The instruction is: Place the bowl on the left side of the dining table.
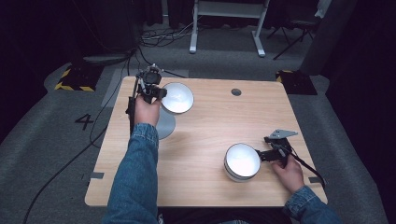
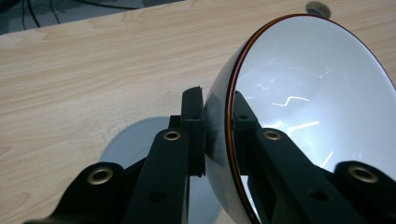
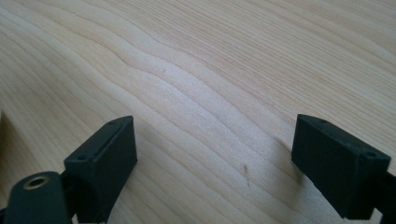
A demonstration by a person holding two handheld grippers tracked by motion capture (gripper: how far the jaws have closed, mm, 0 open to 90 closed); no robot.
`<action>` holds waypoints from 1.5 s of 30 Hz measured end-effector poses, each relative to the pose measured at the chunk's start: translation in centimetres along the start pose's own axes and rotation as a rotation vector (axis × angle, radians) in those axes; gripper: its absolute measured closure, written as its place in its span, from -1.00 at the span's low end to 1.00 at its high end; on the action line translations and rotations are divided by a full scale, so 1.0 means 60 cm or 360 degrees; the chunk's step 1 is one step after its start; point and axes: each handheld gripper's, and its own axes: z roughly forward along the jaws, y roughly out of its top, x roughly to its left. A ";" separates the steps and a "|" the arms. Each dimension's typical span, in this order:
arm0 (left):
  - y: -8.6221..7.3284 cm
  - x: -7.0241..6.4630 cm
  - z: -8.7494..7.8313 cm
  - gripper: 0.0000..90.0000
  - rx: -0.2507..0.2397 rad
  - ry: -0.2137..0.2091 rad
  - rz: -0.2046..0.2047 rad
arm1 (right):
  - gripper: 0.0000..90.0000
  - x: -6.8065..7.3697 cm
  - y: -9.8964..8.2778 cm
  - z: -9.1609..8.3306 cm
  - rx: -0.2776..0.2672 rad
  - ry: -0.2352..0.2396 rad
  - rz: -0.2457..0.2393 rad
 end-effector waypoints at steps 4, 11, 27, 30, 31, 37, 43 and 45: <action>0.003 0.015 0.009 0.80 0.0025 0.0007 -0.0069 | -0.68 0.000 0.000 0.000 -0.0001 0.0001 0.0000; 0.006 0.044 0.023 0.80 0.0100 0.0059 -0.0153 | -0.68 0.000 0.000 0.000 0.0001 0.0000 0.0000; -0.028 0.104 0.050 0.80 0.0183 0.0055 -0.0337 | -0.68 0.000 0.000 0.000 0.0000 0.0000 0.0000; -0.038 0.112 0.057 0.80 0.0192 0.0035 -0.0374 | -0.68 0.000 0.000 0.000 0.0000 0.0000 0.0000; -0.041 0.115 0.059 0.80 0.0201 0.0049 -0.0371 | -0.68 0.000 0.000 0.000 0.0001 0.0000 0.0001; -0.058 0.125 0.076 0.80 0.0234 0.0030 -0.0409 | -0.68 0.000 0.000 0.000 0.0000 0.0000 0.0000; -0.074 0.138 0.091 0.80 0.0241 -0.0003 -0.0440 | -0.68 0.000 0.000 0.000 0.0000 0.0000 0.0000; -0.078 0.139 0.096 0.80 0.0241 -0.0016 -0.0455 | -0.68 0.000 0.000 0.000 0.0000 0.0000 0.0000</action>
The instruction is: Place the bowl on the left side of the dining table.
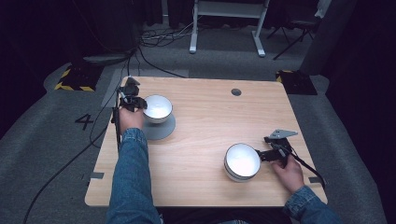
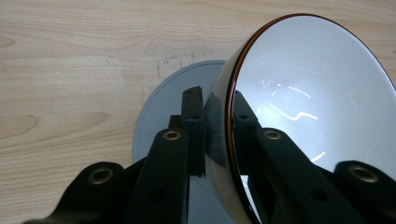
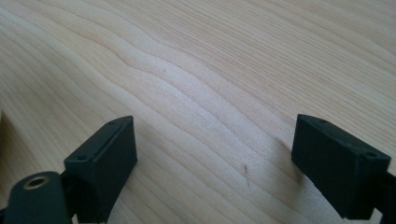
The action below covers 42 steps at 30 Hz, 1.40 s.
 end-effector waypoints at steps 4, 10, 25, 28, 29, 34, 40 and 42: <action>-0.005 0.004 0.010 0.79 0.0006 -0.0006 -0.0009 | -0.68 0.000 0.000 0.000 0.0000 0.0000 0.0001; -0.011 0.012 0.020 0.80 0.0017 -0.0029 -0.0016 | -0.68 0.000 0.000 0.000 0.0000 0.0000 0.0001; -0.022 0.027 0.040 0.79 0.0037 -0.0070 -0.0043 | -0.68 0.000 0.000 0.000 0.0000 0.0000 0.0000; -0.025 0.035 0.042 0.79 0.0022 -0.0088 -0.0048 | -0.69 0.000 0.000 0.000 0.0000 0.0001 0.0001; -0.028 0.039 0.044 0.79 0.0021 -0.0113 -0.0065 | -0.68 0.000 0.000 0.000 0.0000 0.0000 0.0001; -0.036 0.050 0.049 0.79 -0.0002 -0.0176 -0.0123 | -0.68 0.000 0.000 0.000 0.0000 0.0000 0.0001; -0.036 0.048 0.045 0.76 -0.0017 -0.0140 -0.0071 | -0.68 0.000 0.000 0.000 0.0000 0.0000 0.0001; -0.036 0.047 0.039 0.66 -0.0072 -0.0166 -0.0107 | -0.68 0.000 0.000 0.000 0.0000 0.0000 0.0000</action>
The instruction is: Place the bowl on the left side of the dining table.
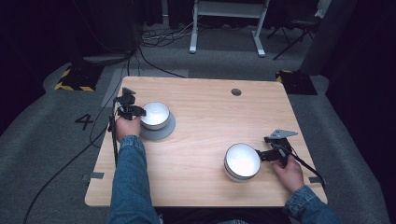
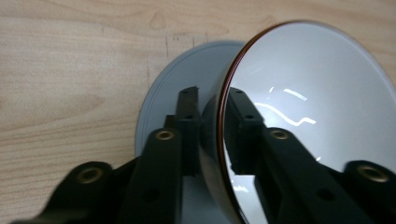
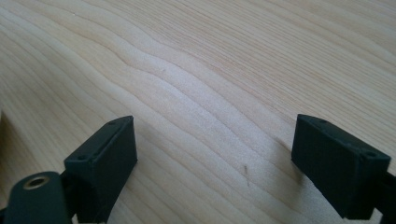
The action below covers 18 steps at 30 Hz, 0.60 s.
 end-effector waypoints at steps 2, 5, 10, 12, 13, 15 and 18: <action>0.002 -0.002 -0.008 0.56 -0.0014 0.0012 0.0030 | -0.68 0.000 0.000 0.000 0.0000 0.0000 0.0001; 0.005 -0.008 -0.021 0.37 -0.0042 0.0050 0.0086 | -0.68 0.000 0.000 0.000 0.0000 0.0000 0.0000; 0.005 -0.017 -0.044 0.21 -0.0106 0.0066 0.0145 | -0.68 0.000 0.000 0.000 0.0000 0.0000 0.0000; 0.004 -0.022 -0.052 0.19 -0.0119 0.0055 0.0160 | -0.68 0.000 0.000 0.000 0.0000 0.0000 0.0000; 0.003 -0.026 -0.056 0.19 -0.0124 0.0048 0.0165 | -0.68 0.000 0.000 0.000 -0.0001 0.0000 0.0000; 0.001 -0.031 -0.066 0.18 -0.0133 0.0050 0.0192 | -0.69 0.000 0.000 0.000 -0.0001 0.0000 0.0000; -0.003 -0.039 -0.077 0.16 -0.0161 0.0060 0.0225 | -0.68 0.000 0.000 0.000 0.0000 0.0000 0.0000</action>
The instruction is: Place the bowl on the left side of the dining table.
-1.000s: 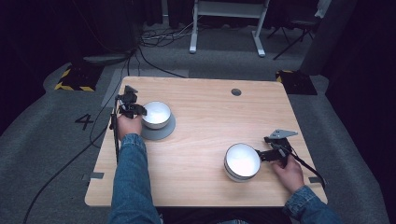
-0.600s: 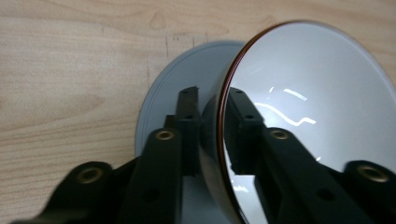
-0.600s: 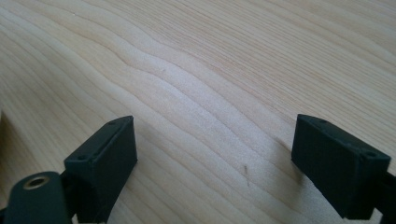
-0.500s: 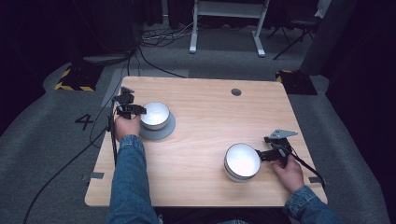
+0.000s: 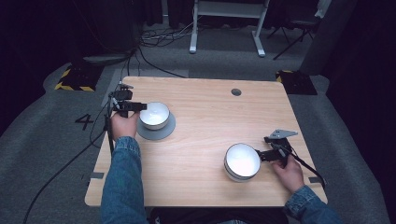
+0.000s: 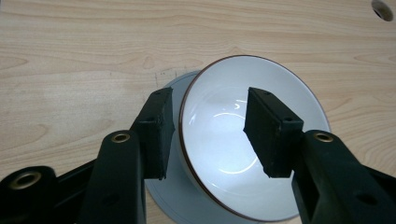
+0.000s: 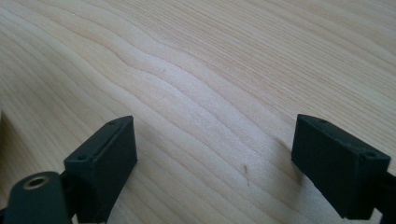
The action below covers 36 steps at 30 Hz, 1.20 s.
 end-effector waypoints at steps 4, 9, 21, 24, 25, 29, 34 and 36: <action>-0.003 -0.014 -0.020 0.16 -0.0027 -0.0006 0.0049 | -0.68 0.000 0.000 0.000 0.0000 0.0000 0.0000; -0.009 -0.034 -0.047 0.16 -0.0053 -0.0044 0.0103 | -0.68 0.000 0.000 0.000 0.0000 0.0000 -0.0001; -0.033 -0.089 -0.105 0.15 -0.0109 -0.0122 0.0296 | -0.68 0.000 0.000 0.000 0.0000 0.0000 0.0000; -0.043 -0.101 -0.118 0.14 -0.0096 -0.0156 0.0356 | -0.69 0.000 0.000 0.000 -0.0002 0.0001 -0.0003; -0.046 -0.105 -0.123 0.14 -0.0104 -0.0172 0.0366 | -0.68 0.000 0.000 0.000 0.0000 0.0001 -0.0001; -0.058 -0.115 -0.139 0.14 -0.0118 -0.0226 0.0399 | -0.68 0.000 0.000 0.000 0.0000 0.0001 -0.0002; -0.070 -0.124 -0.152 0.13 -0.0103 -0.0264 0.0487 | -0.68 0.000 0.000 0.000 0.0000 0.0000 0.0000; -0.076 -0.129 -0.155 0.13 -0.0094 -0.0283 0.0533 | -0.68 0.000 0.000 0.000 0.0001 0.0000 0.0000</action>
